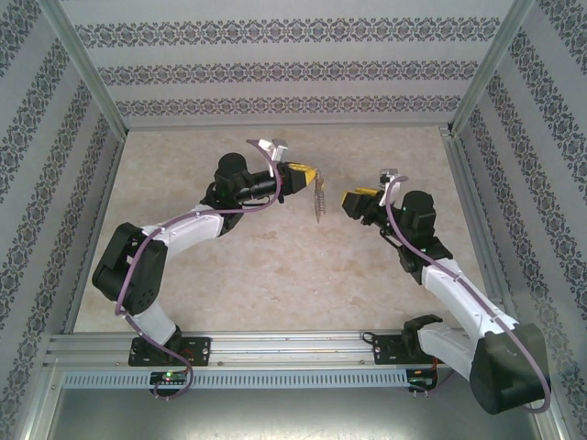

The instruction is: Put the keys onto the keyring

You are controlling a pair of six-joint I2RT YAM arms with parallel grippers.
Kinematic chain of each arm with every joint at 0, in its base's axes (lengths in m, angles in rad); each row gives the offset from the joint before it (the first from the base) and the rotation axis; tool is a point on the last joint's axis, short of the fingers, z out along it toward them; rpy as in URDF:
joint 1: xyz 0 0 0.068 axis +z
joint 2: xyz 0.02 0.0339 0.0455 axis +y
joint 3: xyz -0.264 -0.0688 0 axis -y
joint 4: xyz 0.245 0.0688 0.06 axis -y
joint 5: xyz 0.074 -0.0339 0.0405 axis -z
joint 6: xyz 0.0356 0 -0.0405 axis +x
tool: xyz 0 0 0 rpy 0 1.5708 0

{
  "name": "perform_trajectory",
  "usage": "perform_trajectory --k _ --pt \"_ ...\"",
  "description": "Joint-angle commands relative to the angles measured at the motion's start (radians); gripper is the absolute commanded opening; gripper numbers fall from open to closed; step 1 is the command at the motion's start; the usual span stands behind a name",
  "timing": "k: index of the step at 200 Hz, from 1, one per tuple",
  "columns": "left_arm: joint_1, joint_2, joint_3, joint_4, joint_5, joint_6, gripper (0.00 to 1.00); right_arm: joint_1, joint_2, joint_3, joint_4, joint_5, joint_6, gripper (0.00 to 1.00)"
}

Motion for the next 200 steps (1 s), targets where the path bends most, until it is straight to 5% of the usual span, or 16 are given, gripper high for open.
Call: perform_trajectory --k 1,200 --pt "-0.014 -0.016 -0.010 0.126 -0.034 -0.030 0.00 -0.010 0.032 0.047 0.095 0.004 0.078 0.56" --pt "-0.014 0.009 -0.040 0.200 -0.105 -0.054 0.00 -0.004 0.355 0.184 0.452 -0.148 0.336 0.51"
